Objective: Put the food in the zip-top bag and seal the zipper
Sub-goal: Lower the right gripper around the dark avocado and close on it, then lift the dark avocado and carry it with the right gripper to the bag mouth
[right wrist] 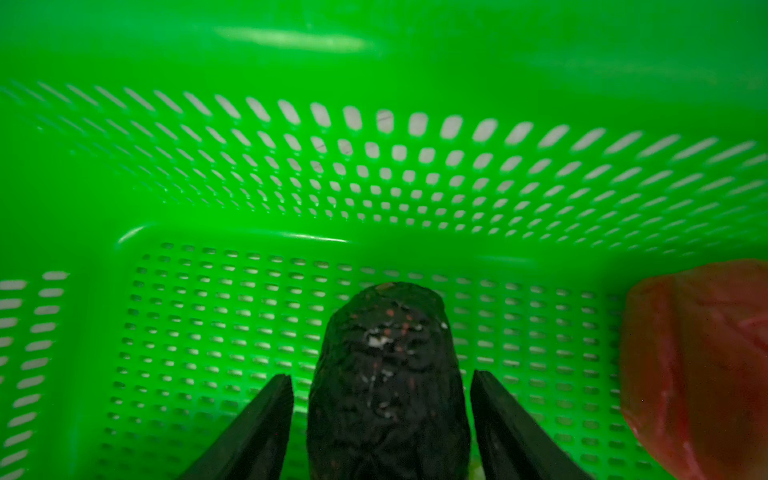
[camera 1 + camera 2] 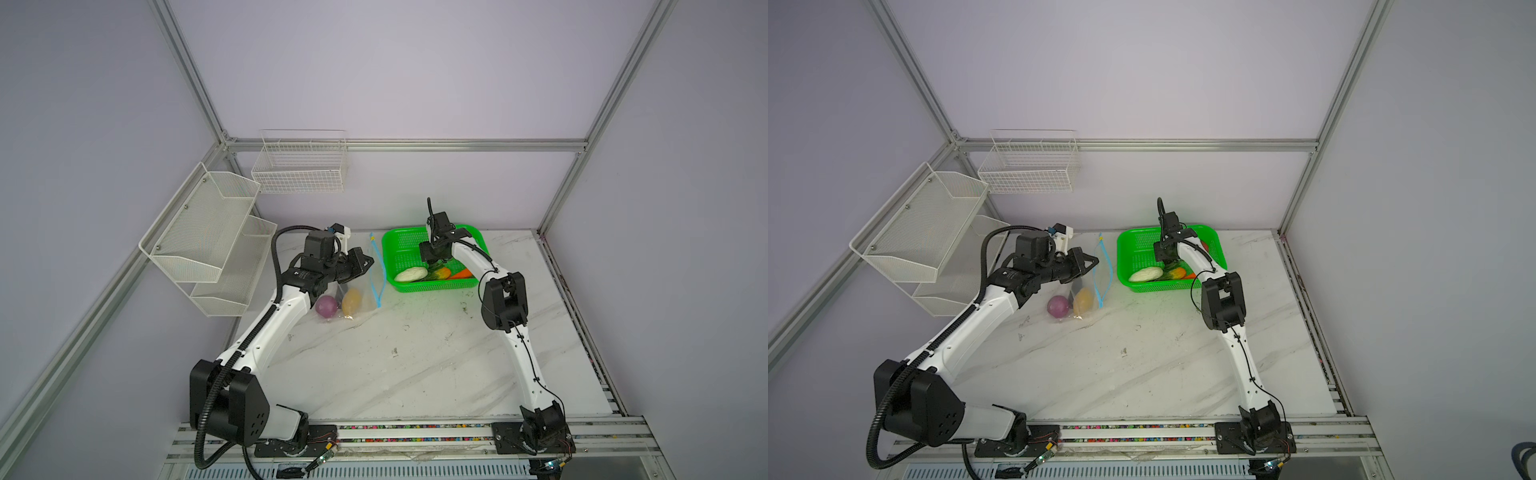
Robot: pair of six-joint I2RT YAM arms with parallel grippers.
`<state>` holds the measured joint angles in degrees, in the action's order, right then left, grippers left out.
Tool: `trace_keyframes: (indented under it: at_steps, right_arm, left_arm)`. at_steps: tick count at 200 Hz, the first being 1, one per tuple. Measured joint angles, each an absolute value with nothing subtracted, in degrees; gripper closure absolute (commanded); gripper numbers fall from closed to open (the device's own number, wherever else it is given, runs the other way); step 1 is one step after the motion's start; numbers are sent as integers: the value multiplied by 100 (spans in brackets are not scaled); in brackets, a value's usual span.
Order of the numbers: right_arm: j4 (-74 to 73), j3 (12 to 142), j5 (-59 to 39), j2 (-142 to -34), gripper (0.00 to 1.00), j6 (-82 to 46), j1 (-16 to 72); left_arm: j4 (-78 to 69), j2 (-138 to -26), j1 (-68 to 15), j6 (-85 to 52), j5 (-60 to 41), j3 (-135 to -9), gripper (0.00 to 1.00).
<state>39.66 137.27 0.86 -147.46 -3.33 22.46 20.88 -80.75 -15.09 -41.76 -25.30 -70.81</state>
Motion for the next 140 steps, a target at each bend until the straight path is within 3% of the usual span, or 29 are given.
trace_keyframes:
  at_steps: [67, 140]
  right_arm:
    - [3918, 13727, 110, -14746, 45, -401, 2246]
    - [3667, 13450, -32, -14457, 48, -469, 2217]
  left_arm:
    - [2088, -8075, -1509, -4176, -2530, -7081, 100]
    - [2086, -8075, -1507, -4176, -2528, -7081, 100]
